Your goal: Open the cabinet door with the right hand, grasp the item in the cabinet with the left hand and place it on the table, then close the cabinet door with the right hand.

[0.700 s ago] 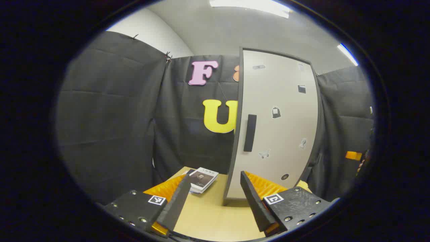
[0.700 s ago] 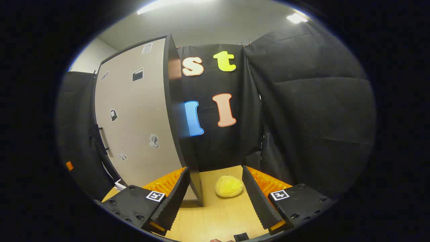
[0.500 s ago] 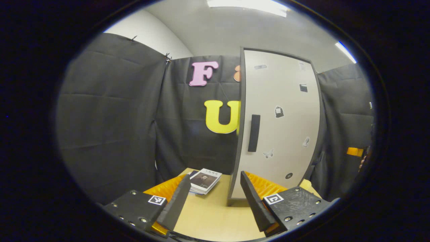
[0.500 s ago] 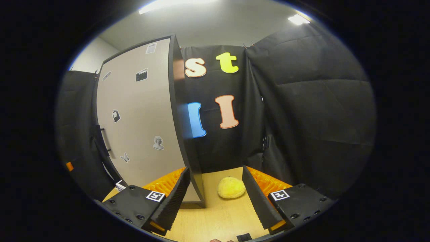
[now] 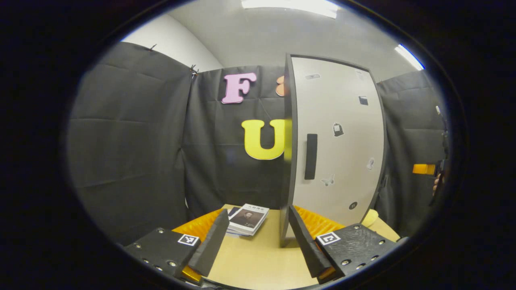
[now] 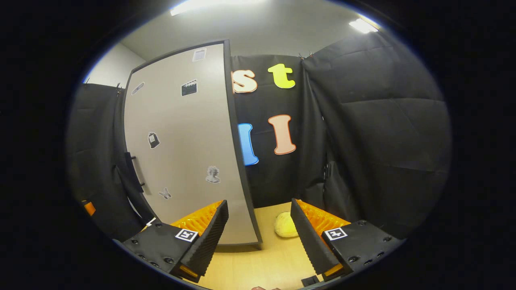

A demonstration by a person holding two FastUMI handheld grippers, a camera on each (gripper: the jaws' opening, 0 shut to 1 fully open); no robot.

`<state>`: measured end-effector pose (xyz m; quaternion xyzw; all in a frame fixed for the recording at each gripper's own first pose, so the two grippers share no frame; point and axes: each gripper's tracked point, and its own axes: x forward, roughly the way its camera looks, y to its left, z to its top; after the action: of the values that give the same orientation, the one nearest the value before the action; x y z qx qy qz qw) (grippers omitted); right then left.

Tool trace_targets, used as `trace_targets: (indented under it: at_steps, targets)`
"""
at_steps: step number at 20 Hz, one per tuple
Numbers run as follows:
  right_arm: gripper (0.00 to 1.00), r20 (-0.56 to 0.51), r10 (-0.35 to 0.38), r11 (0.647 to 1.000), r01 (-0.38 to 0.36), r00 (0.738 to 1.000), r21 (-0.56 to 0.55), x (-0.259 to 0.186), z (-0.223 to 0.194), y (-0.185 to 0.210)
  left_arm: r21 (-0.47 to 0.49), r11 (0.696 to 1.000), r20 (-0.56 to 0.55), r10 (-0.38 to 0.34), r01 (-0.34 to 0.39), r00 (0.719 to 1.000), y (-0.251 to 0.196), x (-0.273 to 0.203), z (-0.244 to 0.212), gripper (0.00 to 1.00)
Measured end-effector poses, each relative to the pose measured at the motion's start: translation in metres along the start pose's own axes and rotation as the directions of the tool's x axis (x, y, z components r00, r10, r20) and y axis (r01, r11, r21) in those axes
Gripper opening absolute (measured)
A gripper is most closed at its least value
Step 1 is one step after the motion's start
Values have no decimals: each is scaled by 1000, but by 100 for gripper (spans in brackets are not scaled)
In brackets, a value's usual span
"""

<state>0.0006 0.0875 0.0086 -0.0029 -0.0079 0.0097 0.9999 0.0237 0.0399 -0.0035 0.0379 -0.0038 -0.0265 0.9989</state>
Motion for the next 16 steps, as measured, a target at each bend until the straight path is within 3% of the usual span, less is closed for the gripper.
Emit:
trace_targets:
  at_steps: [16]
  targets:
    - [98,13,170,985,-170,985,-33,29,20,197,-54,998,0,15,-15,1000,114,28,-31,89]
